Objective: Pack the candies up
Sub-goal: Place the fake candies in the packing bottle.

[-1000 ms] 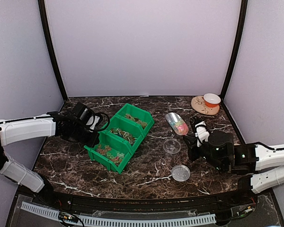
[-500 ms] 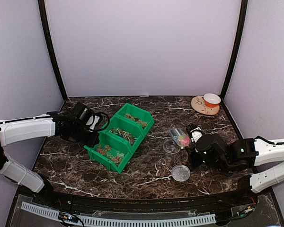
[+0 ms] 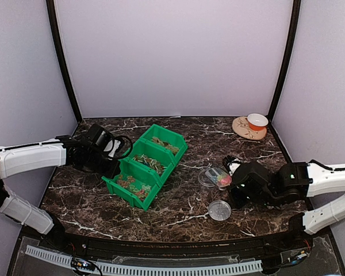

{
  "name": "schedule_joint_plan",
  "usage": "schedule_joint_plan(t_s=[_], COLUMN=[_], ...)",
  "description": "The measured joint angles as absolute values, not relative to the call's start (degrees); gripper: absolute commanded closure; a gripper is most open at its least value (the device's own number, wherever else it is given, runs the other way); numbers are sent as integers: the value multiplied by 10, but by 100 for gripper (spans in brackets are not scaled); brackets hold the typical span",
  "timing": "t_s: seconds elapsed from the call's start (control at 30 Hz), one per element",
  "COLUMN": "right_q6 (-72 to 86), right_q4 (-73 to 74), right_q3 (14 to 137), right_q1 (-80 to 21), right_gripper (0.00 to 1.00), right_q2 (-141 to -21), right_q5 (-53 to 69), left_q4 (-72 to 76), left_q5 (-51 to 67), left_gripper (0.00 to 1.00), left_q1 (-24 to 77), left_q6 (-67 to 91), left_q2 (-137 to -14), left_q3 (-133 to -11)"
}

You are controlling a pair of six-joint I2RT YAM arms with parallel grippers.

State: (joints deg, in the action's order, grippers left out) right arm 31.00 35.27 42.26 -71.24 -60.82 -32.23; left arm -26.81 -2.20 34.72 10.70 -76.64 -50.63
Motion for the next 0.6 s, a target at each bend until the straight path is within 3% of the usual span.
schedule_joint_plan(t_s=[0.6], right_q6=[335], right_q4=[458], right_q3=[498], right_q1=[-712], right_gripper=[100], right_q2=[-667], right_q5=[-278], left_q4=[-268], left_q5=[-23], left_gripper=[100], left_q1=[347], left_q6=[107], left_q2=[-766], left_q3=[-506])
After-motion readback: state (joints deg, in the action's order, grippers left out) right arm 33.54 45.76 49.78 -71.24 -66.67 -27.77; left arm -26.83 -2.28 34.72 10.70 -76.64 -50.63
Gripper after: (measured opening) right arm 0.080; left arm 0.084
